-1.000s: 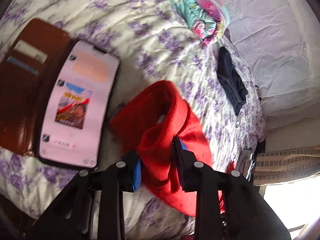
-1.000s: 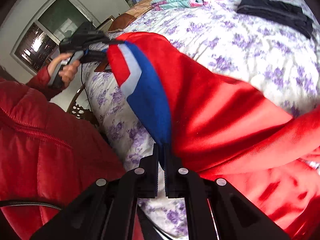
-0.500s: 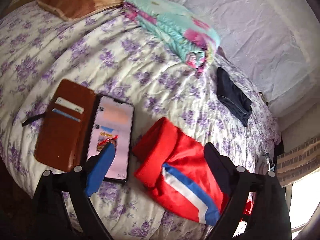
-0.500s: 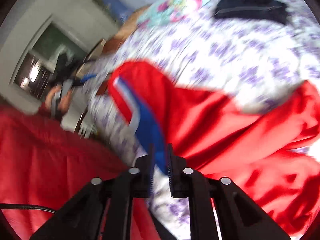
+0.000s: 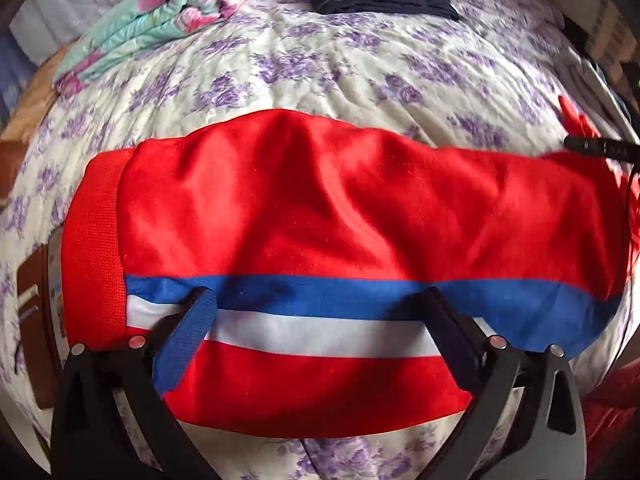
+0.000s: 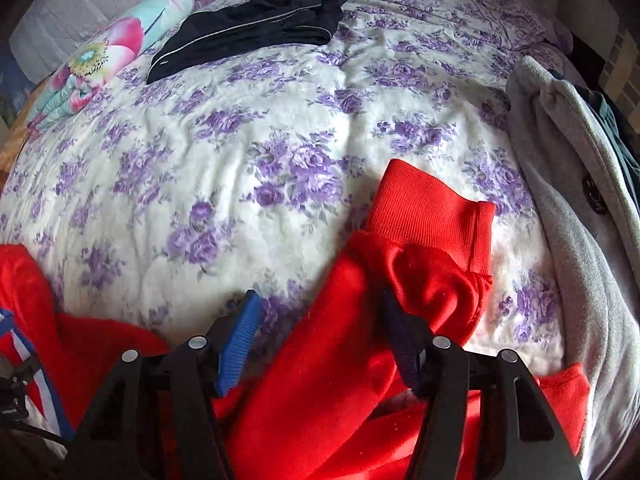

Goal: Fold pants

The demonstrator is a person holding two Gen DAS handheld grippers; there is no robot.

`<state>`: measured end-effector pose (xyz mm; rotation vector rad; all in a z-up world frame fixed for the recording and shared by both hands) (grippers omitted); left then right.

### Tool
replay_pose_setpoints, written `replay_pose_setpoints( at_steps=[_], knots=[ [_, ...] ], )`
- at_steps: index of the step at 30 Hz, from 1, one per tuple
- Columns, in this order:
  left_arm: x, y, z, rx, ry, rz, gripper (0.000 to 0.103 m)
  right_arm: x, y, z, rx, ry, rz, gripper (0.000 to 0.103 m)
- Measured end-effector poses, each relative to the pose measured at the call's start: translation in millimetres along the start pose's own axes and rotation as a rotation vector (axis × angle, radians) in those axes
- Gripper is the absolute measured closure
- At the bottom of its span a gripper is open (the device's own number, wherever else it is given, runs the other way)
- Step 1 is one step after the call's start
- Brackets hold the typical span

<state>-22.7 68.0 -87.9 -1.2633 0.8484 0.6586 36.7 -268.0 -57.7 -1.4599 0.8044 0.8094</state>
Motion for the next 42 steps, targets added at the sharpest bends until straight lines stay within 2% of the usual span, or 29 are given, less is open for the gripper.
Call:
replay_pose_setpoints(
  at_steps=[1, 3, 5, 8, 11, 12, 15, 16, 18, 20, 21, 22, 23, 25, 28, 31, 32, 33, 34, 35, 39, 40, 42],
  knots=[
    [0, 1, 1, 0.009, 0.001, -0.01, 0.004, -3, 3, -3, -0.004, 0.0, -0.013, 0.07],
    [-1, 0, 7, -0.002, 0.021, -0.024, 0.004, -15, 9, -20, 0.079, -0.049, -0.027, 0.09],
    [-1, -2, 7, 0.004, 0.025, -0.03, 0.004, -37, 7, -34, 0.218, -0.128, -0.089, 0.091],
    [0, -1, 4, 0.022, 0.025, -0.037, 0.004, -86, 14, -62, 0.375, -0.184, -0.201, 0.092],
    [0, -1, 4, 0.025, 0.034, -0.043, 0.004, -124, 49, -100, 0.572, -0.191, -0.266, 0.092],
    [0, -1, 4, 0.028, 0.033, -0.044, 0.004, -125, 70, -113, 0.652, -0.192, -0.259, 0.092],
    [1, -2, 3, 0.036, 0.027, -0.046, 0.004, -111, 138, -132, 0.829, -0.151, -0.118, 0.092],
    [1, -3, 3, 0.037, 0.027, -0.046, 0.004, -110, 154, -134, 0.886, -0.161, -0.113, 0.092],
    [2, -4, 3, 0.038, 0.026, -0.044, 0.004, -116, 165, -136, 0.965, -0.197, -0.163, 0.09],
    [2, -5, 3, 0.036, 0.024, -0.044, 0.004, -127, 154, -137, 0.959, -0.2, -0.24, 0.088],
    [3, -6, 3, 0.036, 0.022, -0.044, 0.004, -129, 145, -137, 0.944, -0.207, -0.263, 0.08],
    [3, -6, 2, 0.034, 0.019, -0.044, 0.004, -129, 136, -137, 0.928, -0.211, -0.277, 0.061],
    [4, -6, 2, 0.034, 0.016, -0.045, 0.004, -129, 130, -138, 0.915, -0.214, -0.288, 0.055],
    [4, -6, 2, 0.032, 0.012, -0.045, 0.004, -123, 118, -138, 0.887, -0.219, -0.288, 0.054],
    [3, -5, 2, 0.031, 0.009, -0.048, 0.004, -110, 117, -142, 0.889, -0.179, -0.221, 0.054],
    [3, -4, 2, 0.025, 0.003, -0.052, 0.004, -105, 114, -142, 0.851, -0.161, -0.218, 0.055],
    [2, -4, 2, 0.021, 0.001, -0.053, 0.004, -103, 110, -141, 0.825, -0.152, -0.212, 0.055],
    [2, -5, 2, 0.017, 0.001, -0.054, 0.004, -101, 107, -142, 0.806, -0.157, -0.212, 0.065],
    [2, -5, 3, 0.013, 0.002, -0.055, 0.004, -100, 105, -142, 0.787, -0.159, -0.217, 0.095],
    [2, -5, 3, 0.009, 0.003, -0.057, 0.004, -101, 101, -141, 0.768, -0.157, -0.218, 0.101],
    [2, -4, 4, 0.016, 0.008, -0.063, 0.004, -133, 98, -138, 0.75, -0.194, -0.278, 0.1],
    [2, -4, 4, 0.015, 0.008, -0.063, 0.004, -136, 106, -140, 0.775, -0.195, -0.272, 0.1],
    [2, -4, 3, 0.012, 0.003, -0.066, 0.004, -126, 133, -147, 0.836, -0.172, -0.198, 0.1]
  ],
)
Point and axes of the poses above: each gripper's, at about its wrist camera, not at the fingertips, and x roughly the way its jaws point, z to its left, y to its underside, the point moved 3 cm from there along x, roughly the way its jaws point, and after that the axes turned 7 degrees about -z, right-handed, at the moved point
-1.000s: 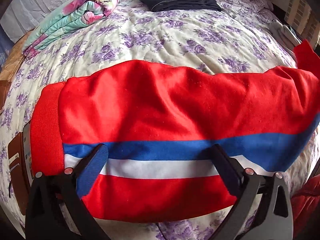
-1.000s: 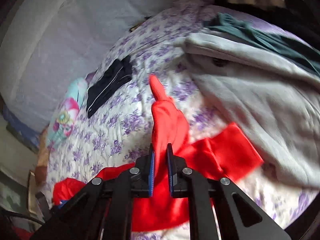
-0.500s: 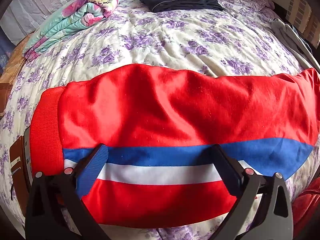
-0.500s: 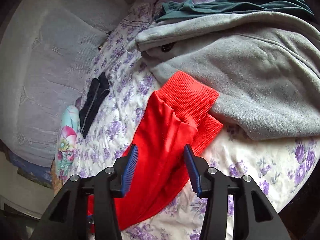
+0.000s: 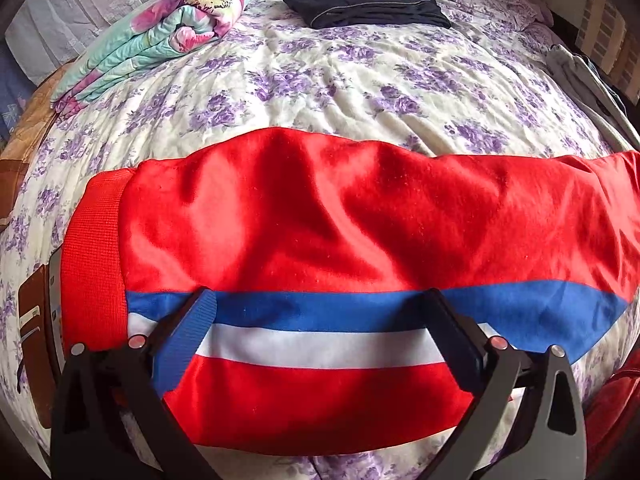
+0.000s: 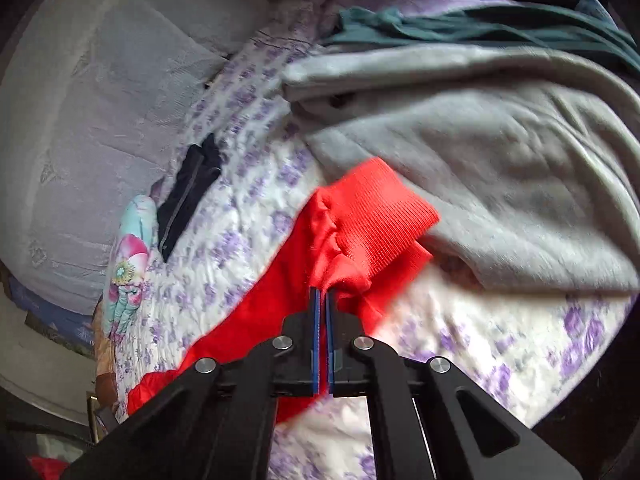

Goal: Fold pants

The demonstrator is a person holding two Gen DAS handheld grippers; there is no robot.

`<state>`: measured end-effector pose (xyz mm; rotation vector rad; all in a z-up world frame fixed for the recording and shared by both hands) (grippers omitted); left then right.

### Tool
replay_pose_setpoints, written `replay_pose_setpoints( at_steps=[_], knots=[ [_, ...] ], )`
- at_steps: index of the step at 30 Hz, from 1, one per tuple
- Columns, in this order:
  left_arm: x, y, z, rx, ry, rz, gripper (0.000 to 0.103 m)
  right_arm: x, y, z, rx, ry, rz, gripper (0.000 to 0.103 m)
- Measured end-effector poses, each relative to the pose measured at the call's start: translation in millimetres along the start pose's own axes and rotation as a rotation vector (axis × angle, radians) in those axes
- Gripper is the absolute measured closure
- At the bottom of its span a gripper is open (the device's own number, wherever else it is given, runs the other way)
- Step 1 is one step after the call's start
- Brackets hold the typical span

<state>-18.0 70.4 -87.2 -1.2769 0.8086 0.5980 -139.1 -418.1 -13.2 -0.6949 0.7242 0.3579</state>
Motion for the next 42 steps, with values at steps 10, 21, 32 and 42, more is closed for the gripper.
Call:
replay_pose_setpoints(
  at_steps=[10, 21, 32, 42],
  knots=[
    [1, -1, 1, 0.013, 0.002, 0.0, 0.004, 15, -1, -40, 0.233, -0.055, -0.054, 0.03],
    [-1, -1, 3, -0.043, -0.008, -0.014, 0.004, -8, -58, 48, -0.241, -0.149, -0.172, 0.083],
    [-26, -9, 5, -0.139, 0.074, -0.021, 0.004, -31, -58, -36, -0.11, 0.113, -0.188, 0.055],
    [5, -19, 12, -0.075, -0.027, 0.06, 0.005, 74, 19, 194, -0.695, -0.368, 0.18, 0.043]
  ],
)
Point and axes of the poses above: each gripper's, at about its wrist camera, not at the fingertips, and x roughly the way its jaws point, z to its left, y to its underside, the point moved 3 cm from there along x, roughly the way its jaws point, and after that the axes turned 7 degrees about -z, right-handed, at the moved point
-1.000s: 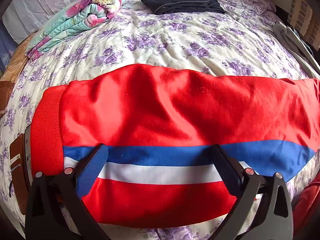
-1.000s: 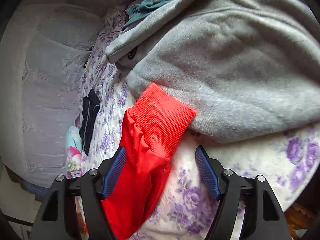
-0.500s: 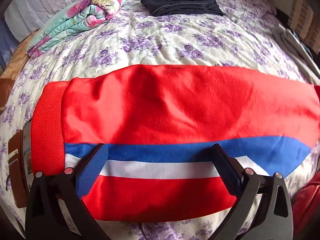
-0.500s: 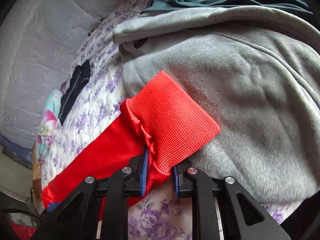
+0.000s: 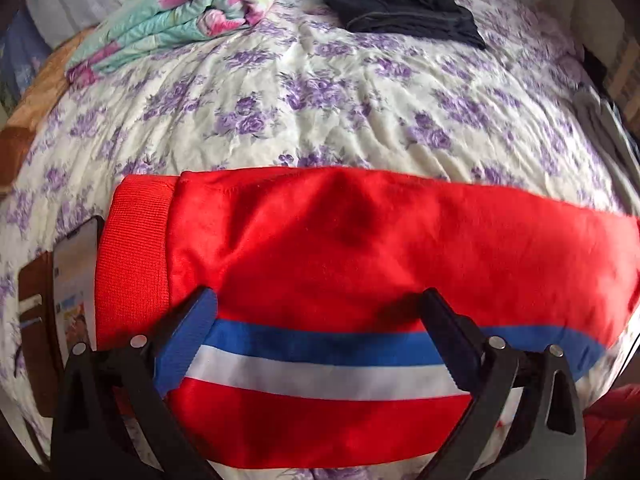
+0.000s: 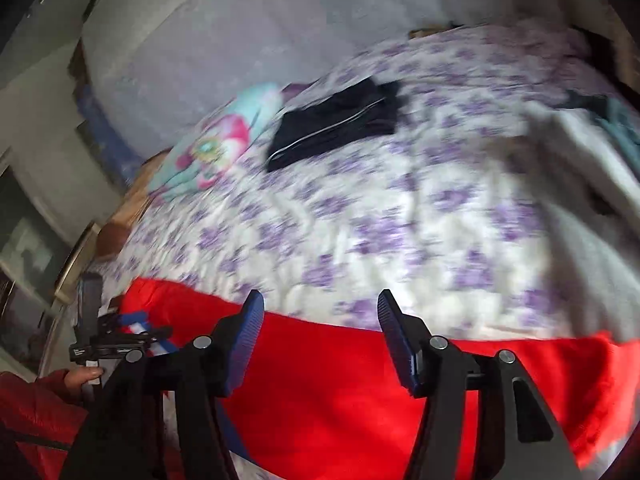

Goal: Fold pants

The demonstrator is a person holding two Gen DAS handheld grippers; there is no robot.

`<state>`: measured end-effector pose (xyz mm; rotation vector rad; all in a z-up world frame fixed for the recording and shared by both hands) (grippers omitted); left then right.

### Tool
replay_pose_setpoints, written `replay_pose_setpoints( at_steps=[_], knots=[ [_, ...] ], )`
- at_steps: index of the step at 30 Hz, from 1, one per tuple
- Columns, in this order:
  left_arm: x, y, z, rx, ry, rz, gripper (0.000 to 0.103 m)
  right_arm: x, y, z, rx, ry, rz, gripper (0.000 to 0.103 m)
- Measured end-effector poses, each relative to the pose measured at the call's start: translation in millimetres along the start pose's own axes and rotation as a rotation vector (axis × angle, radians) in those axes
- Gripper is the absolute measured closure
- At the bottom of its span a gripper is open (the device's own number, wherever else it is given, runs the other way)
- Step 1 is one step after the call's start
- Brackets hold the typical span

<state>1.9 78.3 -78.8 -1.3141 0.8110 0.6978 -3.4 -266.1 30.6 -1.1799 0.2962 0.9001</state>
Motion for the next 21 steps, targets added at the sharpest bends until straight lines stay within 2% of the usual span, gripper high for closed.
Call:
replay_pose_setpoints(
  at_steps=[1, 3, 8, 9, 11, 13, 15, 17, 19, 21],
  knots=[
    [-1, 5, -4, 0.035, -0.012, 0.008, 0.005, 22, 0, 14, -0.027, -0.048, 0.033, 0.043],
    [-5, 16, -3, 0.031, -0.011, 0.014, 0.005, 55, -1, 33, -0.065, -0.096, 0.077, 0.043],
    [-21, 20, 4, -0.051, 0.016, -0.024, 0.005, 115, -13, 36, 0.029, -0.213, 0.212, 0.043],
    [-23, 18, 5, -0.069, 0.02, -0.025, 0.005, 122, -13, 38, 0.04, -0.257, 0.251, 0.043],
    [-28, 11, 9, -0.124, 0.046, -0.038, 0.005, 124, -4, 51, 0.017, -0.333, 0.306, 0.043],
    [-29, 1, 14, -0.189, 0.089, -0.049, 0.005, 115, 11, 76, -0.101, -0.392, 0.355, 0.043],
    [-29, -9, 18, -0.255, 0.129, -0.059, 0.005, 101, 27, 98, -0.216, -0.425, 0.368, 0.043],
    [-27, -20, 19, -0.315, 0.163, -0.066, 0.005, 92, 41, 109, -0.261, -0.447, 0.4, 0.043],
    [-25, -34, 16, -0.366, 0.217, -0.08, 0.005, 91, 53, 111, -0.245, -0.458, 0.44, 0.043],
    [-23, -50, 5, -0.37, 0.27, -0.088, 0.005, 91, 56, 107, -0.242, -0.415, 0.43, 0.043]
  ],
)
Point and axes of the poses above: each gripper's, at about its wrist camera, not at the fingertips, and x roughly the way its jaws point, z to its left, y to its underside, the point moved 3 cm from there along x, roughly the way its jaws point, and after that the axes turned 7 degrees about -z, right-handed, at the moved point
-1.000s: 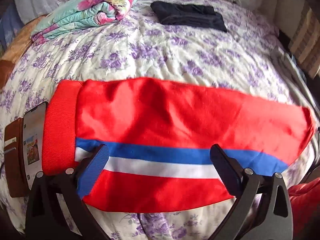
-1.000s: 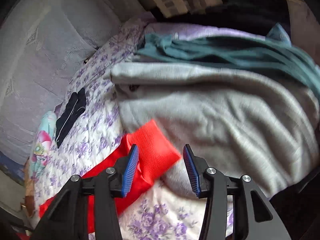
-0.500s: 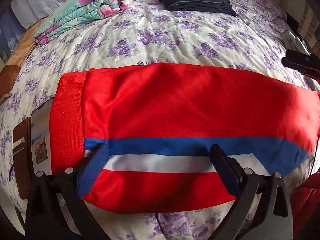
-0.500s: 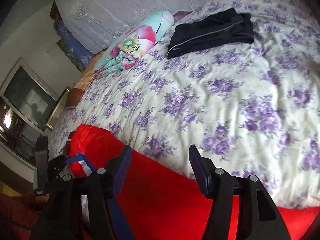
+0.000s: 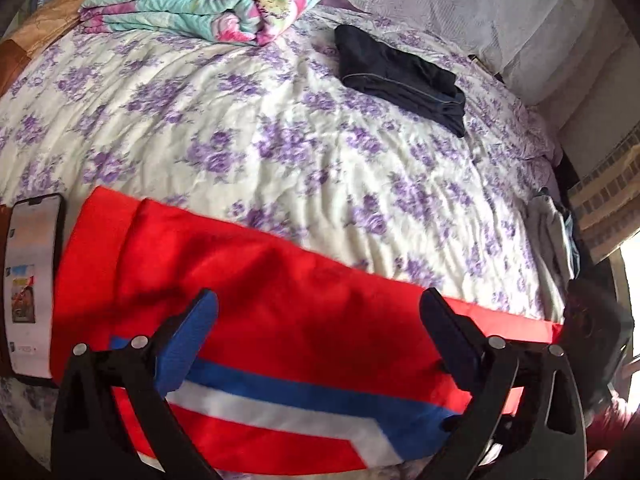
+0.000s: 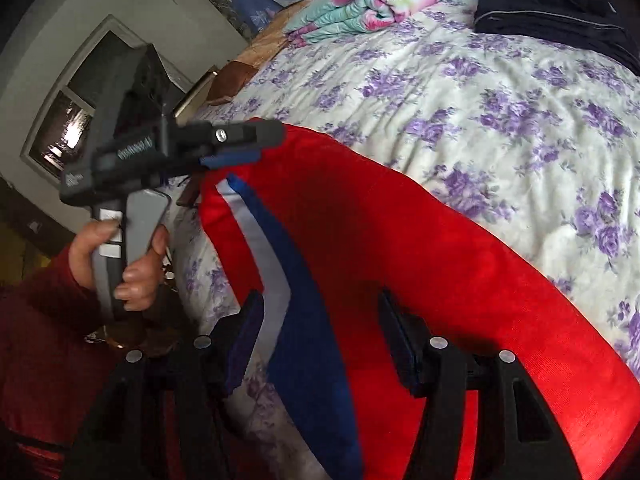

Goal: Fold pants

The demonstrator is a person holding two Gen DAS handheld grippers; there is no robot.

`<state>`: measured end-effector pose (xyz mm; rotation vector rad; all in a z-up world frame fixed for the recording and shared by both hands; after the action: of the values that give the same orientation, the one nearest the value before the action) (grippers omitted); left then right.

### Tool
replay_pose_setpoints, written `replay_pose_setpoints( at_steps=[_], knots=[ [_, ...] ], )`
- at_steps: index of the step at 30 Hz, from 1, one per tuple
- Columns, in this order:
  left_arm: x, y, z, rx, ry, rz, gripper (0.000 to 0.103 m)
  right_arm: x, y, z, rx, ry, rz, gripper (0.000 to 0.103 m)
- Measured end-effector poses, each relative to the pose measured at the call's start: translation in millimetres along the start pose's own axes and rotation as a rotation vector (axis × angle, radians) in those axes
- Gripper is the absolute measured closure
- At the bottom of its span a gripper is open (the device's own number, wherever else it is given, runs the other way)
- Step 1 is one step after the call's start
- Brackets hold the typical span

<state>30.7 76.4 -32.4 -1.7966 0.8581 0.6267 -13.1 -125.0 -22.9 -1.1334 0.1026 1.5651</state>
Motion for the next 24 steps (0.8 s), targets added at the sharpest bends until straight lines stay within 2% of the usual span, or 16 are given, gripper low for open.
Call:
replay_pose_setpoints(
  at_steps=[2, 4, 5, 8, 11, 13, 17, 20, 24],
  knots=[
    [9, -7, -20, 0.059, 0.0, 0.018, 0.005, -15, -9, -10, 0.034, 0.02, -0.091, 0.043],
    [17, -10, -37, 0.139, -0.039, 0.043, 0.005, -32, -23, -29, 0.086, 0.105, -0.182, 0.043],
    [20, -9, -43, 0.163, -0.052, 0.055, 0.005, -36, -29, -41, 0.108, 0.162, -0.195, 0.043],
    [22, 0, -46, 0.16, -0.053, 0.083, 0.005, -30, -42, -79, 0.117, 0.371, -0.116, 0.043],
    [24, 13, -41, 0.141, -0.068, 0.117, 0.005, -14, -45, -90, -0.008, 0.421, -0.008, 0.043],
    [23, 20, -37, 0.137, -0.086, 0.125, 0.005, -10, -45, -81, -0.086, 0.375, 0.029, 0.042],
    [16, 18, -33, 0.127, -0.123, 0.105, 0.005, -9, -39, -53, -0.124, 0.147, 0.093, 0.042],
    [14, 9, -35, 0.125, -0.137, 0.09, 0.005, -7, -33, -35, -0.143, 0.079, 0.11, 0.042],
    [17, -4, -47, 0.173, -0.159, 0.07, 0.005, 3, -26, -20, -0.117, -0.006, 0.145, 0.038]
  ],
)
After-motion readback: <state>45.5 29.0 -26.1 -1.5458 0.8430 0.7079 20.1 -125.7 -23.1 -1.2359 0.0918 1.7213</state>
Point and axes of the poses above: each gripper's, at about its wrist camera, not at the fingertips, and x roughly the way its jaws point, z to its left, y to its underside, the point moved 3 cm from there along x, roughly the way its jaws point, and after that the axes turned 7 degrees about -z, right-handed, at the moved point
